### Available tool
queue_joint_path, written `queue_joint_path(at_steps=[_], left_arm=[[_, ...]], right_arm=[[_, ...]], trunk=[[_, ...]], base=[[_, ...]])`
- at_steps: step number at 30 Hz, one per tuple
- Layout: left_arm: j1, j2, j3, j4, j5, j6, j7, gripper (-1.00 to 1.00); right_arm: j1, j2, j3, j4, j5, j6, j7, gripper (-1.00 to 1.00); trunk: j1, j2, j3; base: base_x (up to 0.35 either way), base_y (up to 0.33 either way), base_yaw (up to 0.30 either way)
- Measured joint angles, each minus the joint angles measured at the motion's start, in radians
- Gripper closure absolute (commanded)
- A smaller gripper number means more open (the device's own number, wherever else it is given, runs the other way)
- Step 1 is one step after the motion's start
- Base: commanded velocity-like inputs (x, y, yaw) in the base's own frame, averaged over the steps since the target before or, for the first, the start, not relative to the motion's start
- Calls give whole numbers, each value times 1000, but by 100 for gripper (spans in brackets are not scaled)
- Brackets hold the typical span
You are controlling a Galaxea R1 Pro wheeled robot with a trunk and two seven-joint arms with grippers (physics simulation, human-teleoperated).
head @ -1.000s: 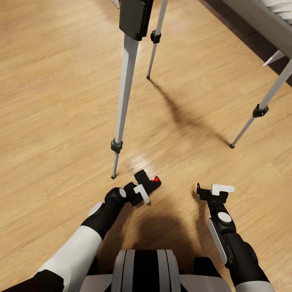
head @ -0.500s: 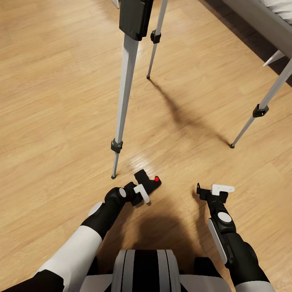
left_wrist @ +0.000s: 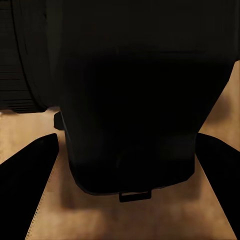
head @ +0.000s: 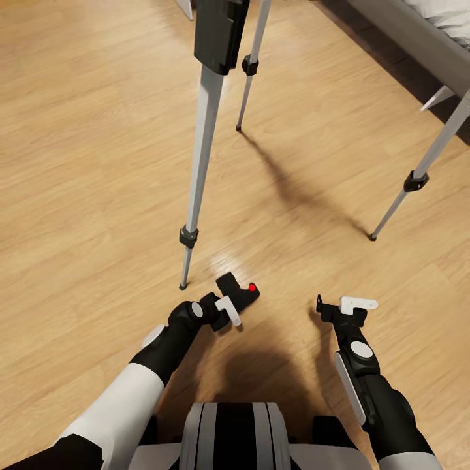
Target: Attach the digital camera to the camera tripod in the bedroom.
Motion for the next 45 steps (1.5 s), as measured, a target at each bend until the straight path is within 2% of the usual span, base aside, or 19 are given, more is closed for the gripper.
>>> queue_joint_path(at_steps=[17,21,25,39,40,41,45], left_arm=[[0,0,5,-28,17,1,-7,100],[0,0,12,-41,42,3,-9,100],[0,0,16,-47,81,5,-10,100],[0,0,18,-47,102,6,-6,100],[0,0,18,-46,109,6,-6,100],[0,0,18,-44,149,7,-4,100],[0,0,17,-41,189,7,0,100]], right_arm=[[0,0,0,0,0,0,0,-100],[0,0,-1,0,0,0,-1,-100],[0,0,-1,0,0,0,0,-100],[0,0,0,0,0,0,-1,-100],[0,0,1,0,0,0,-1,-100],[0,0,1,0,0,0,0,-100],[0,1,1,1,0,0,-1,-100]], trunk=[[0,0,27],[0,0,33],[0,0,40],[0,0,61],[0,0,63],[0,0,64],[0,0,68]], base=[[0,0,0],[0,0,0],[0,0,0],[0,0,0],[0,0,0],[0,0,0],[0,0,0]])
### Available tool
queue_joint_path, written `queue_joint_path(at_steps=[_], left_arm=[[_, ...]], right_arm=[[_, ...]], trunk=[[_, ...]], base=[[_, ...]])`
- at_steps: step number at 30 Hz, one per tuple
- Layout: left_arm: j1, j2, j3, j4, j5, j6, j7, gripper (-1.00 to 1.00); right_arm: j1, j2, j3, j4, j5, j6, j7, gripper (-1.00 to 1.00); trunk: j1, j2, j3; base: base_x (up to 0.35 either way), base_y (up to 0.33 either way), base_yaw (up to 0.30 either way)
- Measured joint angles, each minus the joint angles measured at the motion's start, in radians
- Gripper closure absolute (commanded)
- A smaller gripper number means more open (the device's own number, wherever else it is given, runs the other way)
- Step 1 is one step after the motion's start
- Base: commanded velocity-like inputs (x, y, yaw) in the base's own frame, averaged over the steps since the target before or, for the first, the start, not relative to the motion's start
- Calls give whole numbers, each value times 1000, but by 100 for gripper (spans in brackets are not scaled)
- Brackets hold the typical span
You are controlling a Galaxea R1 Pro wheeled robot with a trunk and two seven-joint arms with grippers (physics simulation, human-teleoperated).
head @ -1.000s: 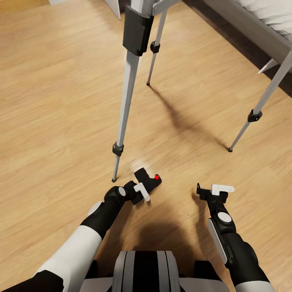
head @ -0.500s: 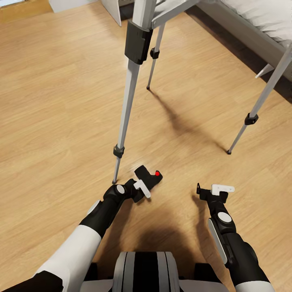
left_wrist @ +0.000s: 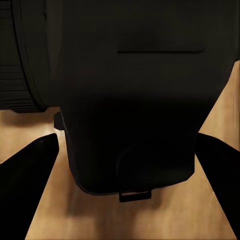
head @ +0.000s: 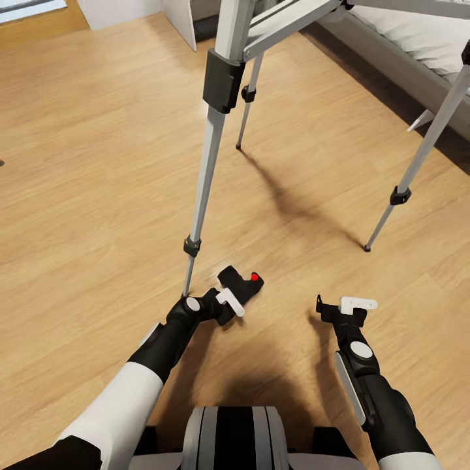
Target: Attach the digital camera to the camera tripod in the bedroom.
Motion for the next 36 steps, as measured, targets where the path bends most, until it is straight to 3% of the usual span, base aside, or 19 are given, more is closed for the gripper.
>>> queue_joint_path(at_steps=[24,36], left_arm=[[0,0,1,-6,26,1,-8,100],[0,0,0,-6,92,2,-5,100]], right_arm=[[0,0,0,2,0,0,0,-100],[0,1,0,4,0,0,0,-100]], trunk=[[0,0,36],[1,0,55]], base=[[0,0,0],[-199,0,0]])
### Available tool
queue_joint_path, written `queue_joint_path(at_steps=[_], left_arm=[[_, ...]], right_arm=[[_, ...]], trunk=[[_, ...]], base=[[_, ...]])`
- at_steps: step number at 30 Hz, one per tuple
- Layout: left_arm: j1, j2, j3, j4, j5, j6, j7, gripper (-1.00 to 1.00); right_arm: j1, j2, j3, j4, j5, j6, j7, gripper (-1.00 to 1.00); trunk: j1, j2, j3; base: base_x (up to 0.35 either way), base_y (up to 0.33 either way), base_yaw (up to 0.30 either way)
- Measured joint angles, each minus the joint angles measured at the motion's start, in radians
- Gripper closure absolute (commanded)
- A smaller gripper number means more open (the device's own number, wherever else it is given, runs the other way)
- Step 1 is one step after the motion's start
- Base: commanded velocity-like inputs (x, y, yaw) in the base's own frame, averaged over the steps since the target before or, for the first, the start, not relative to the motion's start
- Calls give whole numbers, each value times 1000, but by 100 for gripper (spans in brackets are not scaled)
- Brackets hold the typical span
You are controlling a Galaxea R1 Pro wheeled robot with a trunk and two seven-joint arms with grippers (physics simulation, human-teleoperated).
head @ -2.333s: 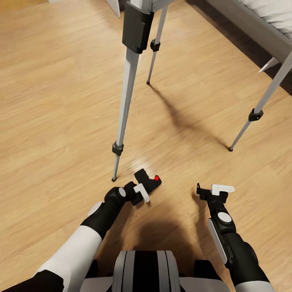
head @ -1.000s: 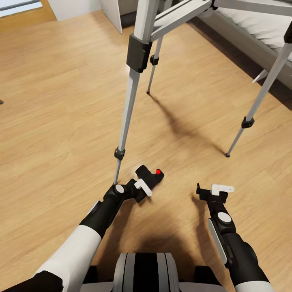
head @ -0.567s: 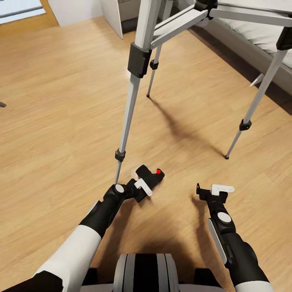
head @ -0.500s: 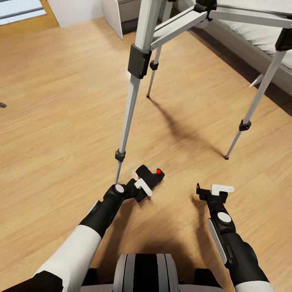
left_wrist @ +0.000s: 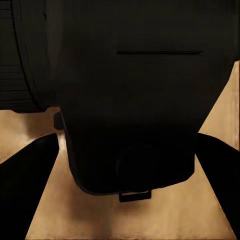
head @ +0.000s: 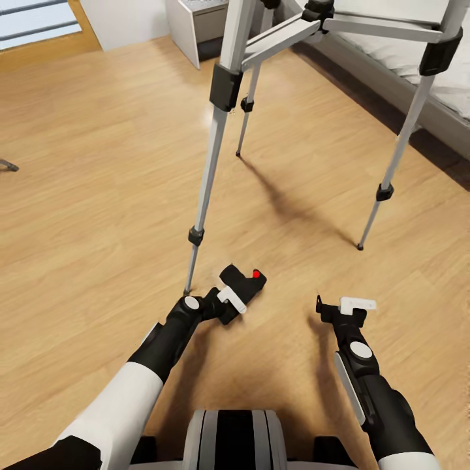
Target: Attach the digital camera to the camera tripod in the bedroom.
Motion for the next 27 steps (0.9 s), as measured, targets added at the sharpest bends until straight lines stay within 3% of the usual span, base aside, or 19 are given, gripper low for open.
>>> queue_joint_path(at_steps=[8,27], left_arm=[[0,0,-1,0,7,-1,0,100],[1,0,0,-1,16,0,0,100]], right_arm=[[0,0,1,-1,0,-2,0,-100],[0,0,-2,-16,0,26,0,-100]], trunk=[[0,0,6],[-1,0,6]], base=[[-240,0,0],[-13,0,0]])
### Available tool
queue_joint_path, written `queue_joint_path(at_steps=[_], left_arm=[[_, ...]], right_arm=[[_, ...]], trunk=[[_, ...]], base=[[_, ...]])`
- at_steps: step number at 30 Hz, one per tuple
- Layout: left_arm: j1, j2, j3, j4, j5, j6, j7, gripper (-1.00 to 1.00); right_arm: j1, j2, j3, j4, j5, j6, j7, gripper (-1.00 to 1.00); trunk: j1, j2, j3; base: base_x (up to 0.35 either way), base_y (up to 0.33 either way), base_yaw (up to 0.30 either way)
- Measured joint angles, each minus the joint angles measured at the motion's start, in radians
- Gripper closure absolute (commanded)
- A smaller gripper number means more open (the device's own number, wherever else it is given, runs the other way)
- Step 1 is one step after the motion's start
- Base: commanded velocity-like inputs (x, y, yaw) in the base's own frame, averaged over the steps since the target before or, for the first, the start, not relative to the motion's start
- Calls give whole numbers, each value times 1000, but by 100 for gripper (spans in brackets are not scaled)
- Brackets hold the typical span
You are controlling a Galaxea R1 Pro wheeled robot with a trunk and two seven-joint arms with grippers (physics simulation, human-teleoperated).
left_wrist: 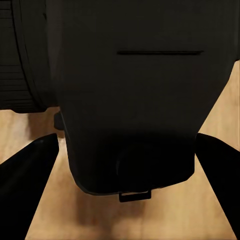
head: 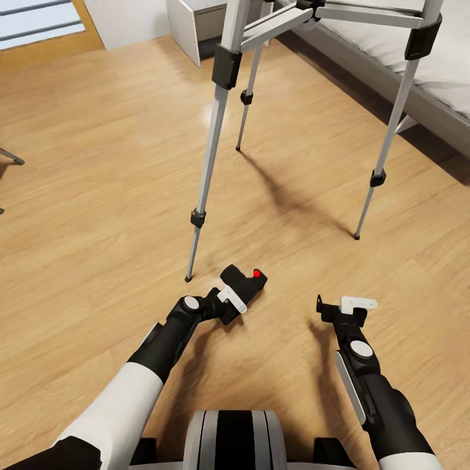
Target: Attach the digital camera to the camera tripod in the bedroom.
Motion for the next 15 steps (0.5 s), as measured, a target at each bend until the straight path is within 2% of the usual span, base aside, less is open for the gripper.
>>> queue_joint_path(at_steps=[10,15], left_arm=[[0,0,0,1,109,1,-4,100],[1,0,1,2,125,2,-6,100]], right_arm=[[0,0,0,-2,0,0,0,-100],[0,0,0,-2,0,0,-1,-100]], trunk=[[0,0,3],[0,0,8]], base=[[0,0,0],[0,0,0]])
